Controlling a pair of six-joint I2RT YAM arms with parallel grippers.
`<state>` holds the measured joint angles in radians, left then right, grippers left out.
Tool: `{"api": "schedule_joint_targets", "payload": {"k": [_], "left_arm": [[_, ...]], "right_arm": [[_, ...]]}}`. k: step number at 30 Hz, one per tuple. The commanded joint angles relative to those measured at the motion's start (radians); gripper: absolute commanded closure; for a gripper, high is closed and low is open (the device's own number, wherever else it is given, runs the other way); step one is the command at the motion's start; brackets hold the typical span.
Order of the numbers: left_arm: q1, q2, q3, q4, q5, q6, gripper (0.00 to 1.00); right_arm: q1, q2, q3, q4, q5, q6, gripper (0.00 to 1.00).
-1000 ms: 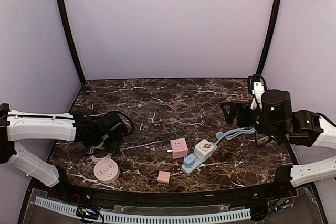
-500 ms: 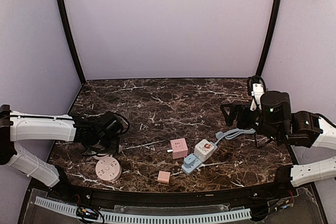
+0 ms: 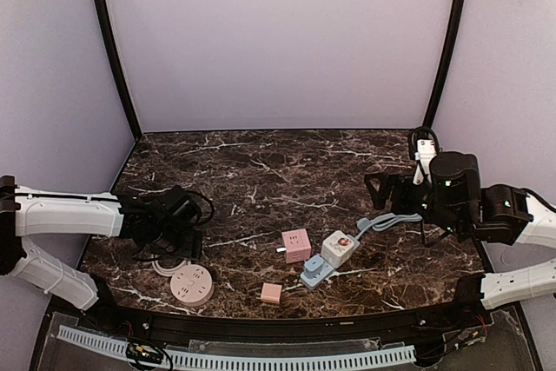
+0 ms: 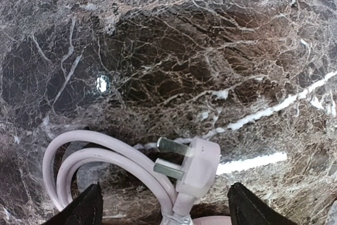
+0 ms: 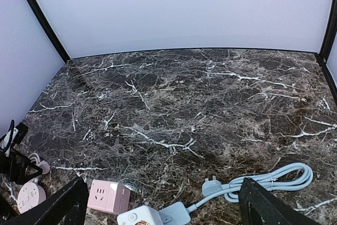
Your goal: Insert the plug
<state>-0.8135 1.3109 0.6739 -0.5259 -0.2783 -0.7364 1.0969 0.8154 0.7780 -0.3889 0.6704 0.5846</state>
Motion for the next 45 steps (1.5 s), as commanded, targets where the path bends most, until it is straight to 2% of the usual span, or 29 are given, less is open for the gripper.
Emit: {"api": "schedule_joint_targets", "payload": {"k": [1, 8, 12, 17, 22, 24, 33, 38, 45], "left_arm": [[0.005, -0.030, -0.015, -0.033, 0.010, 0.002, 0.18], [0.005, 0.010, -0.044, 0.022, 0.062, -0.004, 0.25], [0.006, 0.052, -0.054, 0.058, 0.066, -0.006, 0.43], [0.005, 0.085, -0.058, 0.092, 0.083, -0.006, 0.52], [0.005, 0.120, -0.053, 0.149, 0.119, -0.007, 0.69], [0.005, 0.144, -0.032, 0.175, 0.144, -0.002, 0.71], [0.005, 0.284, 0.077, 0.358, 0.272, -0.022, 0.76], [0.005, 0.365, 0.130, 0.447, 0.275, -0.062, 0.76], [0.005, 0.400, 0.103, 0.596, 0.223, -0.236, 0.74]], "right_arm": [[-0.003, 0.008, -0.008, 0.017, 0.001, 0.001, 0.02], [-0.002, 0.016, -0.011, 0.022, 0.001, -0.002, 0.01], [-0.002, 0.021, -0.014, 0.027, -0.001, -0.006, 0.01], [-0.002, 0.021, -0.016, 0.028, 0.000, -0.008, 0.01], [-0.002, 0.032, -0.018, 0.038, 0.000, -0.013, 0.01], [-0.002, 0.040, -0.018, 0.046, -0.003, -0.015, 0.01], [-0.002, 0.050, -0.021, 0.047, -0.012, -0.024, 0.01], [-0.002, 0.043, -0.026, 0.048, -0.015, -0.027, 0.01], [-0.002, 0.047, -0.031, 0.051, -0.021, -0.027, 0.01]]}}
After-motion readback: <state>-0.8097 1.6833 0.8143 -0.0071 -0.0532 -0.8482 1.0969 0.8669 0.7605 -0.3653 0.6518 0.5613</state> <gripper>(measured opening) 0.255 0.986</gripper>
